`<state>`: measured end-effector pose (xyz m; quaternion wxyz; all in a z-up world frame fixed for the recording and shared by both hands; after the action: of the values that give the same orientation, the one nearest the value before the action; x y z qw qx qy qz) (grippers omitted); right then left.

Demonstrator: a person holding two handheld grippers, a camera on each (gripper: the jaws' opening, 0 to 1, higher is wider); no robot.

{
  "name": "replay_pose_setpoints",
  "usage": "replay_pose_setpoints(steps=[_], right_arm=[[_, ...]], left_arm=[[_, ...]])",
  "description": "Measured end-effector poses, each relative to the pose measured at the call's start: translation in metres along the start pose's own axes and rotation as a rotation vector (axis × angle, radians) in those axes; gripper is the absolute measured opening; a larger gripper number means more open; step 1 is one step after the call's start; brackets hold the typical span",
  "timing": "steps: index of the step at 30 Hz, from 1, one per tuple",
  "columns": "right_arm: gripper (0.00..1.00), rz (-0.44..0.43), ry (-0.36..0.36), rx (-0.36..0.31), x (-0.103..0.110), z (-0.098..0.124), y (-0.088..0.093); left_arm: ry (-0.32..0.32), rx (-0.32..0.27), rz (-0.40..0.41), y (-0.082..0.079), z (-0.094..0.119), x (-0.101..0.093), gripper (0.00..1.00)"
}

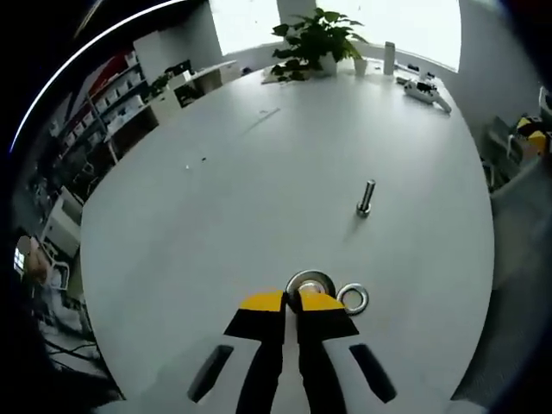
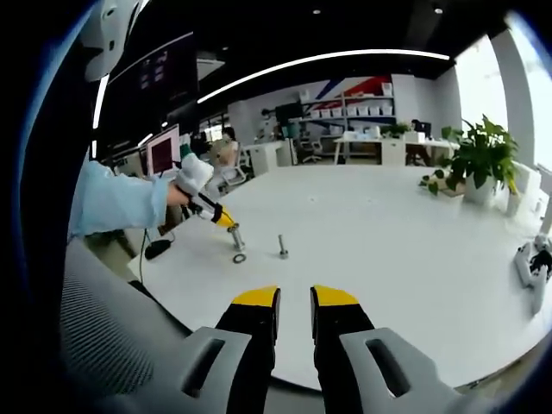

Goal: Place the washer onto the threaded stud by aligning its center hole with the stud, sliding it down to the base, and recovering from edge contact or off-axis alignment until the washer reaches the visible bottom stop.

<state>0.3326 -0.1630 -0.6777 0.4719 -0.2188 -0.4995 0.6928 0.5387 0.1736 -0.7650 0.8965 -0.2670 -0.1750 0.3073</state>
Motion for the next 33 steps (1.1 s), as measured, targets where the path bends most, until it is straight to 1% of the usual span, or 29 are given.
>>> replay_pose_setpoints(steps=[8,10,11,12,17,26,30,33], right_arm=[[0.17,0.000,0.000,0.000,0.0006,0.0000,-0.0002],[0.17,0.000,0.000,0.000,0.0007,0.0001,-0.0004],[0.17,0.000,0.000,0.000,0.0008,0.0001,-0.0005],[0.17,0.000,0.000,-0.001,0.0007,0.0002,-0.0006],[0.17,-0.001,0.000,-0.001,0.0008,0.0004,-0.0008],[0.17,-0.001,-0.001,0.000,0.0011,0.0001,-0.0013],[0.17,0.000,-0.001,0.000,0.0012,-0.0002,-0.0014],[0.17,0.000,-0.001,0.001,0.0015,-0.0005,-0.0017]], left_arm=[[0.011,-0.016,0.011,-0.0011,-0.0013,0.0023,0.03],[0.018,-0.025,-0.012,-0.0023,-0.0016,0.0014,0.02],[0.005,-0.031,-0.045,-0.0033,-0.0015,0.0021,0.03],[0.000,-0.031,-0.059,-0.0036,-0.0014,0.0022,0.04],[0.003,-0.034,-0.029,-0.0034,-0.0015,0.0017,0.03],[-0.006,-0.048,-0.016,-0.0013,-0.0006,0.0005,0.01],[-0.007,-0.054,-0.017,-0.0010,-0.0007,0.0006,0.01],[-0.015,-0.061,-0.058,-0.0010,-0.0005,-0.0002,0.02]])
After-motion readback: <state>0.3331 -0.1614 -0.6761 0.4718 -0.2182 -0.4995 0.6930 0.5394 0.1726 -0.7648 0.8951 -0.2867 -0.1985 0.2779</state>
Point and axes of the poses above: the point that each gripper's makers call its tool centre point, and the gripper's own axes: z roughly backward along the fingers, x roughly to its left, y roughly out of its underside, the point moved 5 cm from there along z, roughly backward along the fingers, and after that the axes turned 3 degrees about -z, right-handed, at the moved point
